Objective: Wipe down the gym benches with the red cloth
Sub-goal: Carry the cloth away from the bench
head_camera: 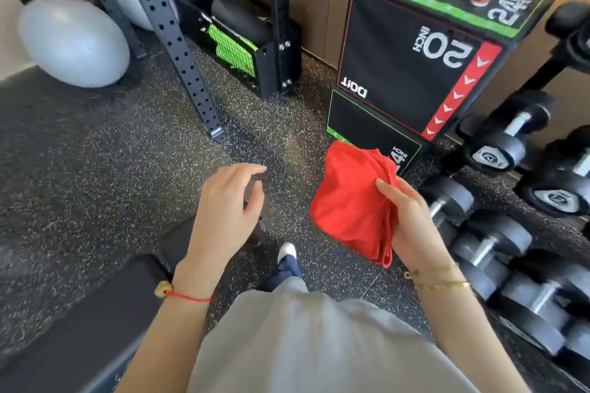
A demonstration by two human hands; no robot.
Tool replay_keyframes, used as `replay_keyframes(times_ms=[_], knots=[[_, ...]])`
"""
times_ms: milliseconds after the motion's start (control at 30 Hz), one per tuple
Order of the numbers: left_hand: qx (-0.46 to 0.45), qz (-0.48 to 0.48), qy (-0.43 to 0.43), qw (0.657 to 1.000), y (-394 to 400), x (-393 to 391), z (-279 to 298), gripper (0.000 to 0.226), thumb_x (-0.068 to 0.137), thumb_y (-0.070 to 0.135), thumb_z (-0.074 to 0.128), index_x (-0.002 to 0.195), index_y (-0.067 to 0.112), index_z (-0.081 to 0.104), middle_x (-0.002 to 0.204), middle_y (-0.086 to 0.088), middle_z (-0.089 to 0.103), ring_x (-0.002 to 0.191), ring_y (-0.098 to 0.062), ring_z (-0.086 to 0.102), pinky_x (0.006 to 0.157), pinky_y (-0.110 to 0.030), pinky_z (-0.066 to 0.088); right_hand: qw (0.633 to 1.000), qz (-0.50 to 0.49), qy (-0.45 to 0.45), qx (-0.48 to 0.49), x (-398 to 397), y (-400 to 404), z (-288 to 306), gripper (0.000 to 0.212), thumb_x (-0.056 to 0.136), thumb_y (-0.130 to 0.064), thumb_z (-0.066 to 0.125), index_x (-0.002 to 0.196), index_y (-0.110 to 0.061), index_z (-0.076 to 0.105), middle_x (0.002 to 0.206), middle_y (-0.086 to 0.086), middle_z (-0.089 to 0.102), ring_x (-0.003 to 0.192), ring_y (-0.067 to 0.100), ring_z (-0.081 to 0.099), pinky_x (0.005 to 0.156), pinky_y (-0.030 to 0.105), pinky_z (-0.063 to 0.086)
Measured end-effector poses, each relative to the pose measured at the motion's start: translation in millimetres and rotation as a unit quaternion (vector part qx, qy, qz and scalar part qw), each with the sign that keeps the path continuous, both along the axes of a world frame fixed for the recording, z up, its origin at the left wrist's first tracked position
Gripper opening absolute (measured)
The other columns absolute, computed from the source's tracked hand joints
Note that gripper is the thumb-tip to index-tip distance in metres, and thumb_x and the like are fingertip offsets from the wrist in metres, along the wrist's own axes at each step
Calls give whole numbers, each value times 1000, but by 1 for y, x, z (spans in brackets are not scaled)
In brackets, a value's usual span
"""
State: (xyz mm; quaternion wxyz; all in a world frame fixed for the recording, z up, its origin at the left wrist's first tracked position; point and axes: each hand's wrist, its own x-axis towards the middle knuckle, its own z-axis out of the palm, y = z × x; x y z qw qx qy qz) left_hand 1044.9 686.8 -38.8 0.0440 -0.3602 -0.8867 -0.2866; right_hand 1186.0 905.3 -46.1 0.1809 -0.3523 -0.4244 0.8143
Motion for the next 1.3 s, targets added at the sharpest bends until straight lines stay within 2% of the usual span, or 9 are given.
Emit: replay_keyframes(times_ms=[100, 200, 300, 433, 600, 767, 967, 1200, 1300], knots=[[7, -21, 10, 1000, 27, -70, 9, 24, 95, 13, 54, 117, 12, 63, 116, 1, 66, 110, -17, 60, 101, -36, 45, 1000, -16, 11, 4, -64, 24, 8, 27, 92, -8, 57, 118, -5, 60, 108, 9, 72, 95, 19, 69, 77, 31, 58], [2, -47, 25, 999, 57, -133, 14, 25, 95, 13, 54, 118, 14, 63, 117, 2, 66, 111, -15, 59, 101, -34, 44, 999, -36, 7, 10, -118, 46, 13, 24, 91, -9, 58, 115, -8, 62, 113, 11, 69, 102, 23, 65, 93, 39, 53], [-5, -79, 28, 996, 87, -185, 16, 24, 96, 14, 54, 118, 14, 63, 117, 3, 66, 111, -14, 59, 101, -32, 45, 998, -69, 1, 9, -160, 66, 12, 19, 90, -9, 59, 109, -9, 62, 107, 10, 68, 100, 22, 63, 96, 41, 48], [-21, -116, 15, 993, 128, -243, 12, 23, 97, 17, 52, 118, 17, 62, 118, 6, 64, 112, -12, 57, 103, -33, 44, 995, -104, -11, 3, -202, 93, 6, 30, 91, -9, 58, 119, 1, 56, 109, 13, 63, 103, 23, 58, 100, 44, 44], [-26, -147, 1, 989, 187, -308, 1, 25, 96, 16, 53, 119, 15, 62, 119, 4, 65, 112, -12, 58, 104, -32, 44, 990, -135, -26, -10, -255, 139, -5, 19, 91, -9, 58, 110, -8, 60, 100, 9, 64, 99, 22, 57, 95, 40, 44], [-25, -160, -1, 987, 265, -374, -5, 25, 97, 17, 52, 120, 17, 62, 120, 5, 64, 114, -11, 57, 105, -28, 40, 990, -142, -16, -9, -316, 209, -13, 30, 92, -10, 57, 121, -2, 58, 111, 11, 66, 100, 20, 62, 95, 38, 48], [-7, -183, 7, 983, 384, -459, 5, 25, 95, 15, 53, 118, 16, 64, 118, 5, 65, 113, -12, 57, 104, -31, 43, 986, -164, 5, 9, -399, 319, -6, 16, 92, -10, 57, 106, -12, 64, 96, 3, 71, 88, 13, 67, 74, 25, 56], [3, -232, 17, 973, 516, -542, 16, 26, 94, 15, 54, 118, 15, 63, 118, 4, 66, 112, -13, 59, 102, -35, 44, 978, -206, 29, 36, -482, 447, 9, 16, 91, -7, 56, 104, -15, 61, 92, 0, 69, 84, 11, 65, 79, 26, 53], [-3, -249, 15, 968, 564, -569, 15, 26, 94, 15, 53, 118, 15, 64, 118, 4, 66, 112, -14, 59, 103, -31, 41, 972, -230, 26, 49, -509, 495, 11, 25, 91, -3, 55, 114, -13, 57, 89, -2, 69, 80, 9, 66, 71, 23, 54]])
